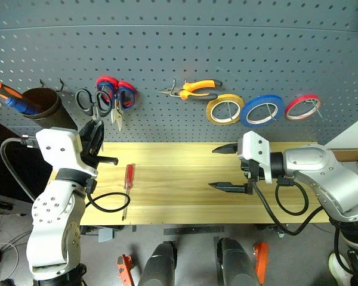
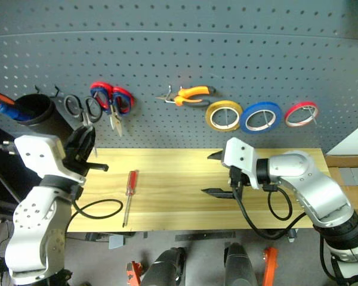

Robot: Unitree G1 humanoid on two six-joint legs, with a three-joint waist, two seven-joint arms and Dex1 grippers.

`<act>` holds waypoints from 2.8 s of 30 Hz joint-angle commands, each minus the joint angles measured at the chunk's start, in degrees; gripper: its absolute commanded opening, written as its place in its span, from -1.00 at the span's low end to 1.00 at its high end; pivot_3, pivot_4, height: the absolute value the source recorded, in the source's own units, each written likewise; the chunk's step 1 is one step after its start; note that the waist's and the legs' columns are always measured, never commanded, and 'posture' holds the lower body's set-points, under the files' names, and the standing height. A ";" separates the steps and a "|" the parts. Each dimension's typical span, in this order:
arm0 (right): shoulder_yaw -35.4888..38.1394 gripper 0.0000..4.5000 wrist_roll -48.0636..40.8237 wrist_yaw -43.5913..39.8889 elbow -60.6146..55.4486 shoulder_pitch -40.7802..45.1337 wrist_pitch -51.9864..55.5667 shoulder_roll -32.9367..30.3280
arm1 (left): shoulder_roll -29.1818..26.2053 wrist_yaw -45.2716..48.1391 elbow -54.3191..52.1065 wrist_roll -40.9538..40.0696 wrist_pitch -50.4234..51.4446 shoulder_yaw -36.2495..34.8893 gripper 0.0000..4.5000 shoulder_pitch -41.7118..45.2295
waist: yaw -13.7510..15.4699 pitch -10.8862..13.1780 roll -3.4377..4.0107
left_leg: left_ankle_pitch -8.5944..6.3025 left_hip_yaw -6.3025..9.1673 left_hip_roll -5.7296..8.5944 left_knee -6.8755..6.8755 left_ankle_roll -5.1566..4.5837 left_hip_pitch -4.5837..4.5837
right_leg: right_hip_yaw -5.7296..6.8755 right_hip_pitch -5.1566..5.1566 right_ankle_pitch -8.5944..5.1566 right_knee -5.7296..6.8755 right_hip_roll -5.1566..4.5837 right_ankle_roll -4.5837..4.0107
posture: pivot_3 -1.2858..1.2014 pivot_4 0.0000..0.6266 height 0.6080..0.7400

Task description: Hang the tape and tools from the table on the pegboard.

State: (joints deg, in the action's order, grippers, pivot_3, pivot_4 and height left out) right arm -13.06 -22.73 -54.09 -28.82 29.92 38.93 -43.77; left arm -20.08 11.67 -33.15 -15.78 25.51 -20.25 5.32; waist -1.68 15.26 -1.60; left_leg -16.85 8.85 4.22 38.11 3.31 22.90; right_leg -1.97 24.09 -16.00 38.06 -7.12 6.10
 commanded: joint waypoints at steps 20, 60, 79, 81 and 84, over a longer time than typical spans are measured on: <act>0.56 1.00 -0.51 0.52 -2.32 0.91 0.29 0.86 | -1.34 -2.33 5.58 0.78 3.41 1.32 -0.91 5.22 | -0.05 -0.04 -0.06 | 0.01 0.02 -0.01 0.07 0.01 0.00 | 0.03 0.01 0.03 0.08 0.01 -0.03 | 0.00 -0.27 1.00; -8.68 1.00 0.24 20.73 -6.22 -0.06 18.48 14.46 | -1.10 -6.15 37.65 0.42 31.11 2.73 0.99 14.97 | -0.83 -0.04 -0.08 | -0.01 0.08 0.03 0.75 -0.01 -0.03 | -0.03 0.06 0.08 0.89 0.04 -0.02 | -0.04 -0.11 1.00; -11.29 1.00 2.29 20.08 -6.47 3.73 17.75 15.64 | -1.86 -5.73 53.35 2.84 24.13 3.57 -0.29 20.30 | -2.15 -0.03 -0.08 | -0.02 0.28 0.04 0.71 -0.01 -0.02 | -0.08 0.12 0.08 0.85 0.01 -0.02 | -0.06 -0.08 1.00; -11.61 1.00 2.71 19.95 -6.48 4.30 17.47 15.43 | -2.21 -5.33 54.36 2.83 23.03 3.35 -0.62 19.83 | -2.17 -0.03 -0.08 | -0.02 0.29 0.04 0.71 -0.02 -0.02 | -0.08 0.12 0.08 0.85 0.01 -0.02 | -0.06 -0.08 1.00; -11.80 1.00 3.27 19.89 -6.37 4.76 17.23 15.34 | -2.37 -4.21 53.51 2.62 22.04 3.84 -0.63 18.40 | -2.15 -0.03 -0.08 | -0.03 0.30 0.05 0.71 -0.01 -0.02 | -0.09 0.12 0.08 0.84 0.01 -0.02 | -0.06 -0.09 1.00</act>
State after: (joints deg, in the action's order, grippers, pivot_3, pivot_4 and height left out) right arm -24.54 -19.79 -33.79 -32.69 33.52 57.57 -28.33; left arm -21.94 6.74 20.92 -13.36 48.23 -16.26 25.11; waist -3.83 15.23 -1.68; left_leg -16.88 9.15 4.27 38.81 3.30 22.88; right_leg -2.06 24.22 -15.92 38.90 -7.12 6.08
